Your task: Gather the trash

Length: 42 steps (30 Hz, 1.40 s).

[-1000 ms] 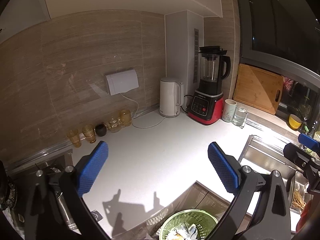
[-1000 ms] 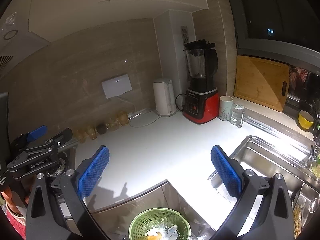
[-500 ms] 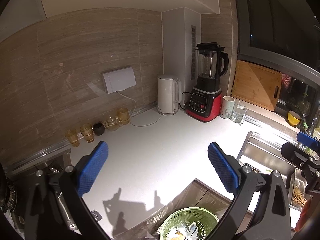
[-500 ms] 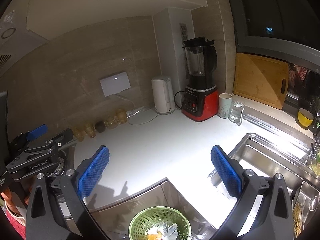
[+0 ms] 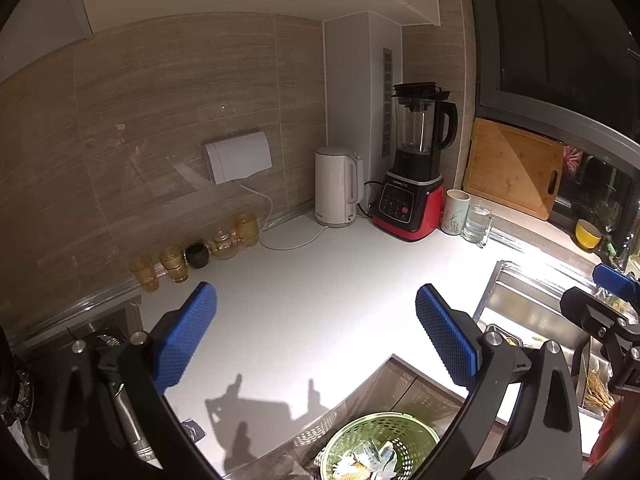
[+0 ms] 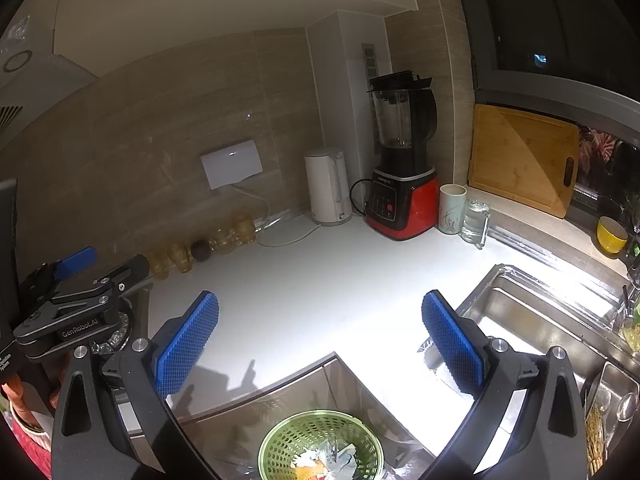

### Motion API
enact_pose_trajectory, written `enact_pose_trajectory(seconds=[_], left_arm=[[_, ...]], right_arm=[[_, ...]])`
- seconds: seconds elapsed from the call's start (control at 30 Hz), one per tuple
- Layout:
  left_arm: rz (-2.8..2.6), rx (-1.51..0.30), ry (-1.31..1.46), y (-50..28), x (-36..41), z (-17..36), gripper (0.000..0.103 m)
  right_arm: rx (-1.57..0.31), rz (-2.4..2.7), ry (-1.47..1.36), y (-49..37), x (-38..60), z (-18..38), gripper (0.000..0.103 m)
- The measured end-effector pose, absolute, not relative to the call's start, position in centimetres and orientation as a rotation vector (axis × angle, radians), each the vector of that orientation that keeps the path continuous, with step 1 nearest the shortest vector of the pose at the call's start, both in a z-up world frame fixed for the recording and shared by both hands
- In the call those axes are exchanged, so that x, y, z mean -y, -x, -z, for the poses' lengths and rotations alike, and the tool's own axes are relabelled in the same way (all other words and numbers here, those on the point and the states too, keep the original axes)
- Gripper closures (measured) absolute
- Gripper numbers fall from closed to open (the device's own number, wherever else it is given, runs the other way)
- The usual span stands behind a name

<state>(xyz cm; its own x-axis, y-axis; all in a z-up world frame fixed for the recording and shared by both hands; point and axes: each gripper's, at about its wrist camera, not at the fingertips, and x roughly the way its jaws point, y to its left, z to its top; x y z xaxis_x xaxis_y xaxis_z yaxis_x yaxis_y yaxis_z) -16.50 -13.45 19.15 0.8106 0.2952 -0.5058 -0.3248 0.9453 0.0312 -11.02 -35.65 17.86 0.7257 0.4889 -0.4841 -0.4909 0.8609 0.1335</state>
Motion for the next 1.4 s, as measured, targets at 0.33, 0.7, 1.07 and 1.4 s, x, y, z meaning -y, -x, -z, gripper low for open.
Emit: enact_pose_trajectory(seconds=[0.33,0.7,1.07,1.4], left_arm=[[-0.33,-0.53,0.059,16.5,13.34,-19.16,0.008],[-0.32,-0.535,0.065,16.45,13.35,-19.18,0.008],[-0.319,-0.535,0.062,16.38,13.32,-19.19,0.008],[-0.31,-0.54,0.054,16.24,13.2,-19.23,0.008]], right_arm=[[-0.533,-0.543,0.006,11.02,35.47,-17.92,0.002],[-0.533,-0.545,0.016,11.39,35.21,-17.9,0.002],[-0.538,-0.54,0.016,11.47,35.66,-17.77,0.002],[-0.538,-0.541,0.014,11.51,35.64,-17.71,0.002]])
